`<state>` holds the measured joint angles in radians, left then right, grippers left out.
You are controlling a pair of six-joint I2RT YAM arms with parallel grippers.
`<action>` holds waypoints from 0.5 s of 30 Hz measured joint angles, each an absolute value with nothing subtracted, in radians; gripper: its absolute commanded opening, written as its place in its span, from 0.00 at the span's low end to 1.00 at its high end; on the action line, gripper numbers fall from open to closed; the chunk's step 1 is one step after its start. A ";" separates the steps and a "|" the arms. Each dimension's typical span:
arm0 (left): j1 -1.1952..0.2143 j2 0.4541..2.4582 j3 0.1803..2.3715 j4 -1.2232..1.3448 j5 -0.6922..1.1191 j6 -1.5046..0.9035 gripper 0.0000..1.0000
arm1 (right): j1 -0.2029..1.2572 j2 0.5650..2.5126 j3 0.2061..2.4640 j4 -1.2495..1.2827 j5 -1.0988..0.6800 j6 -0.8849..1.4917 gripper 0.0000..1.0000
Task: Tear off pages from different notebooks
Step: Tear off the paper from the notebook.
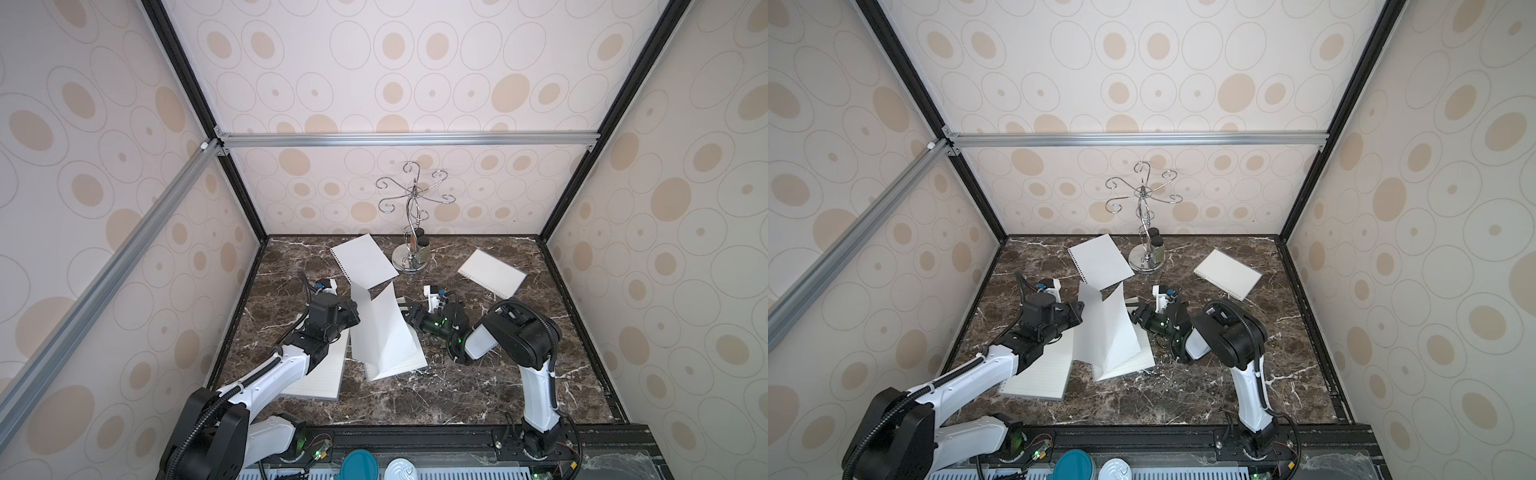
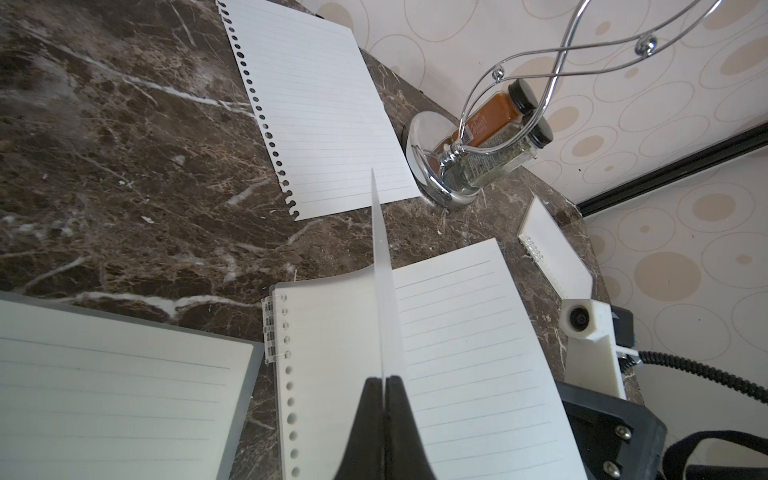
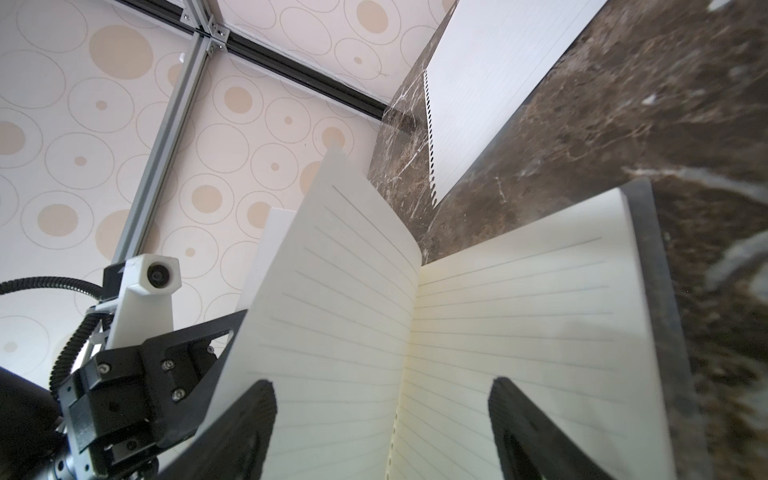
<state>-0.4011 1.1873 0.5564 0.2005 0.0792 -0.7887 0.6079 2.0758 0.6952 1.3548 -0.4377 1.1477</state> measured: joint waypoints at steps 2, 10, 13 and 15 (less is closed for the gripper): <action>-0.401 1.187 0.556 0.200 0.079 -0.789 0.00 | 0.603 2.076 0.695 1.360 -0.440 1.157 0.89; -0.401 1.187 0.556 0.200 0.080 -0.789 0.00 | 0.589 2.058 0.678 1.370 -0.452 1.163 1.00; -0.401 1.187 0.556 0.200 0.080 -0.789 0.00 | 0.586 2.049 0.678 1.375 -0.457 1.164 1.00; -0.401 1.187 0.556 0.200 0.080 -0.789 0.00 | 0.583 2.046 0.678 1.376 -0.463 1.165 1.00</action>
<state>-0.4011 1.1873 0.5564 0.2005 0.0795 -0.7887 0.5835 2.0457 0.6781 1.3762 -0.4633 1.1648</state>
